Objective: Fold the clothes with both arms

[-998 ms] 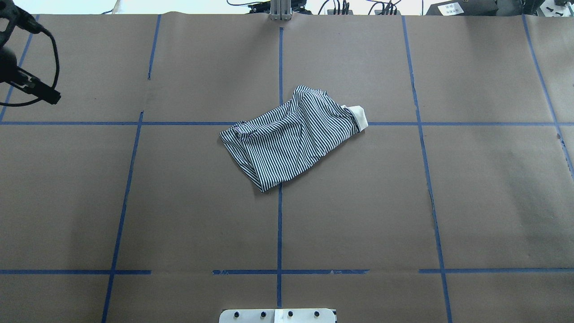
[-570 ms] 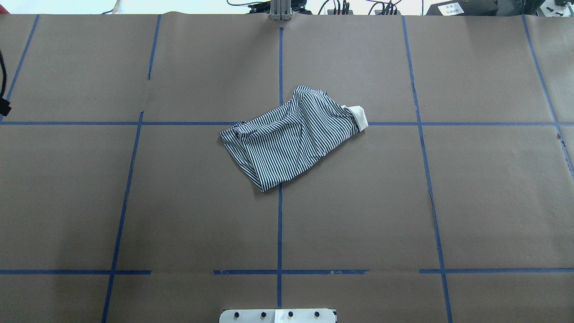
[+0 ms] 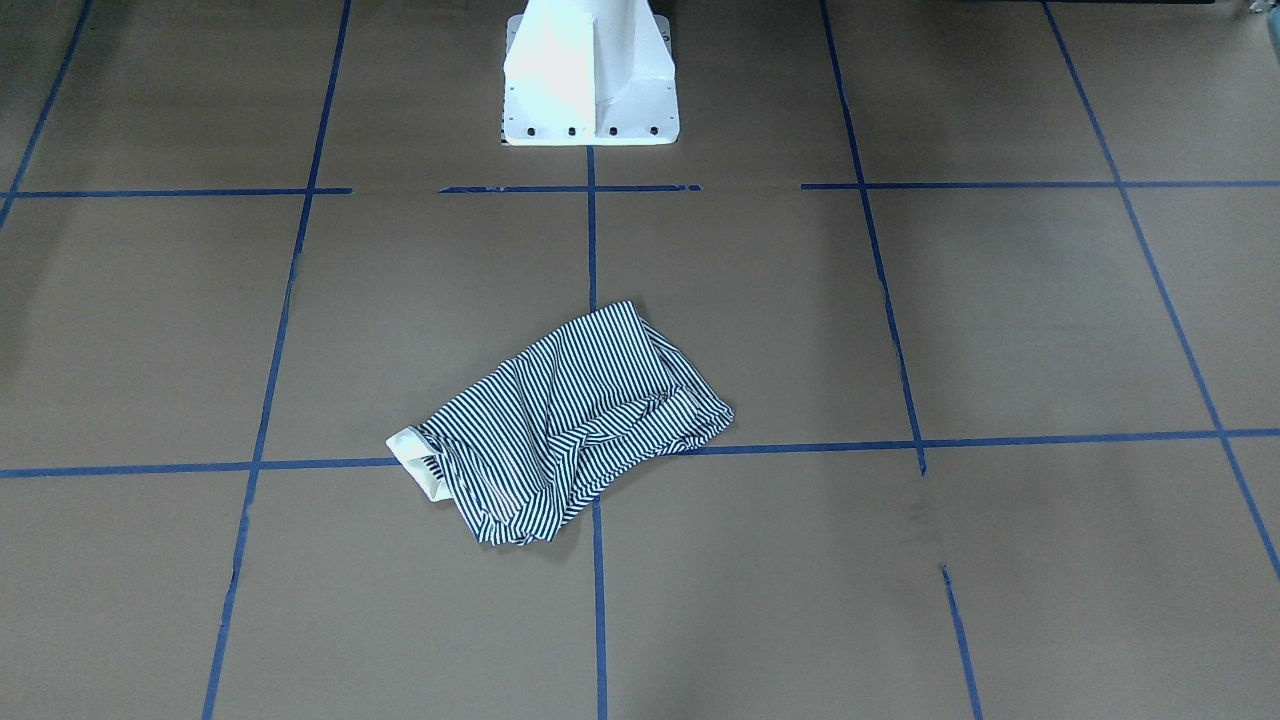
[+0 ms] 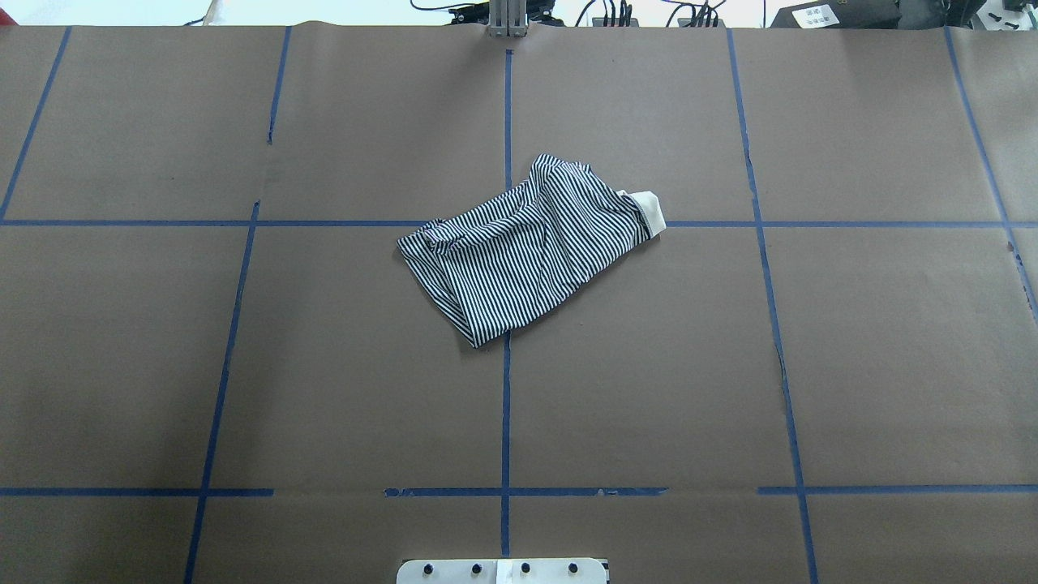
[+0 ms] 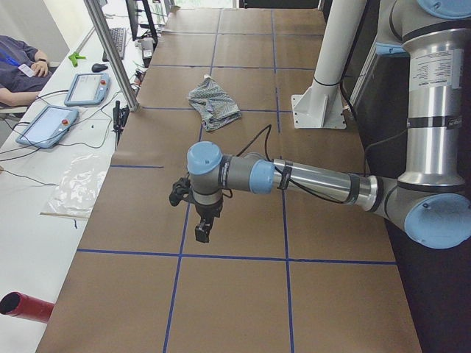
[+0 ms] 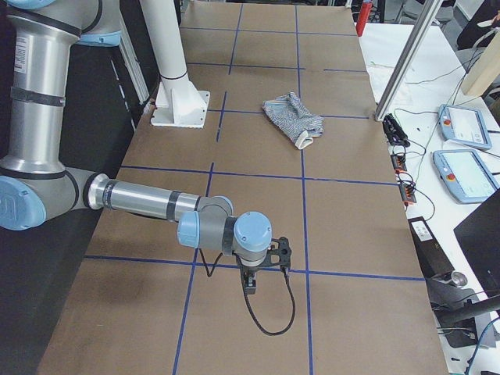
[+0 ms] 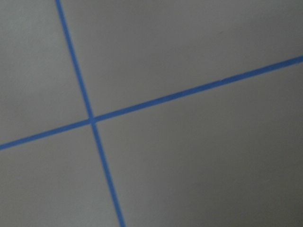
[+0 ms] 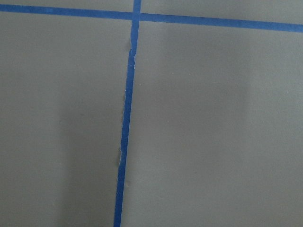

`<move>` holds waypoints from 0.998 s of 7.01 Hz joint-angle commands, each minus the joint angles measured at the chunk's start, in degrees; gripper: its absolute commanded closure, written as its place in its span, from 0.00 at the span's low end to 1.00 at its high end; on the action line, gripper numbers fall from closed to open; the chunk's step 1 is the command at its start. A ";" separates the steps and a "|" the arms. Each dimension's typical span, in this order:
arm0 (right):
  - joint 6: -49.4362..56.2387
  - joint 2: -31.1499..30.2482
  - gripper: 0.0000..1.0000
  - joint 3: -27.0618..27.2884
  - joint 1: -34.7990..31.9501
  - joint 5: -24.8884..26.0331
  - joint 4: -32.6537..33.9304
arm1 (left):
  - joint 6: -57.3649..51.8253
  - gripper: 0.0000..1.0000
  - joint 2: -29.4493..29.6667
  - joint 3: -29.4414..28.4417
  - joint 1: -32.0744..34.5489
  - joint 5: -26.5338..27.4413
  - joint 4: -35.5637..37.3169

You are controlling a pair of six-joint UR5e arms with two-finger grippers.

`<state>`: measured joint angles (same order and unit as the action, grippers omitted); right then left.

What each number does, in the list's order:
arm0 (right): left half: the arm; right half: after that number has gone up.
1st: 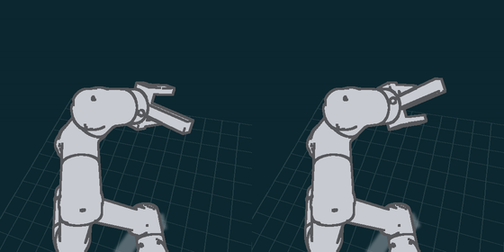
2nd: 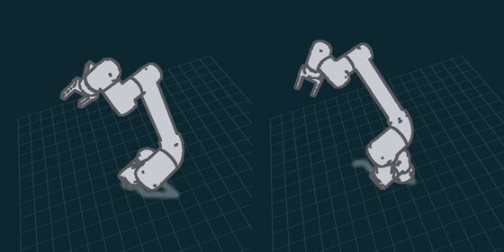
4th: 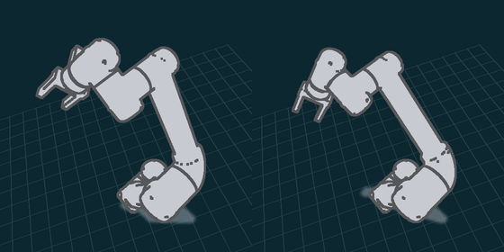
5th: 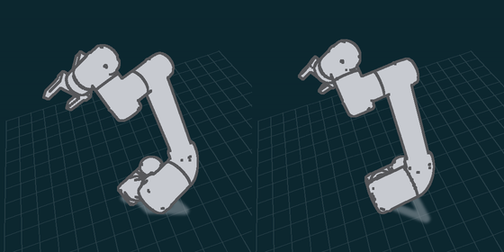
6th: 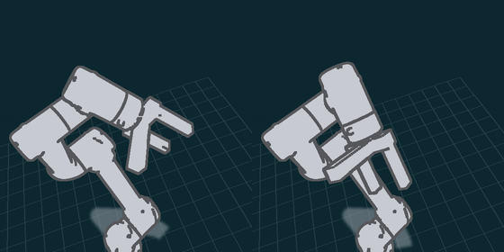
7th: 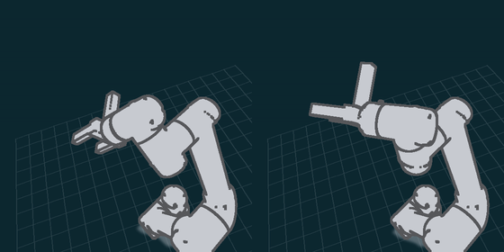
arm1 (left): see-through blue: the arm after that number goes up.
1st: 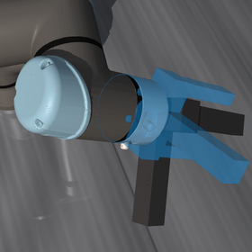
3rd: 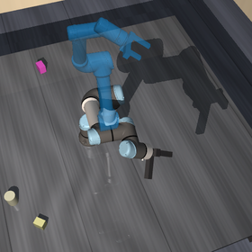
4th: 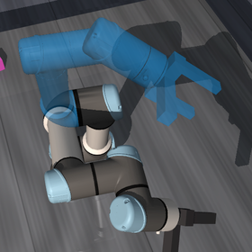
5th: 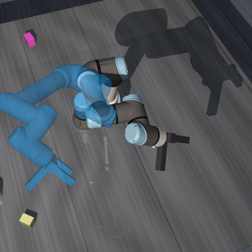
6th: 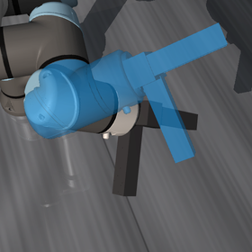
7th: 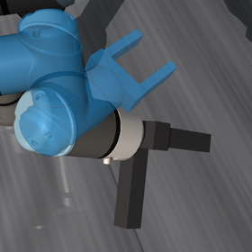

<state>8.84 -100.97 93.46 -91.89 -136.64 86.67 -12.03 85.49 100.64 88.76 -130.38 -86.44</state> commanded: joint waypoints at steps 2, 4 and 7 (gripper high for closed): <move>-0.14 0.07 0.00 -0.12 -0.04 1.20 -0.01 | -3.44 0.00 -0.76 -4.40 3.88 -3.38 -0.75; -0.32 0.51 0.00 -0.12 -0.04 1.91 -0.01 | -3.44 0.00 -0.85 -4.75 3.88 -6.10 -0.75; -0.32 0.59 0.00 -0.12 -0.04 1.82 -0.01 | -3.53 0.00 -0.76 -6.25 3.88 -8.75 -2.93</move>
<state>8.53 -100.40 93.34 -91.93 -134.83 86.66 -15.49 84.72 94.58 92.63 -138.56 -87.80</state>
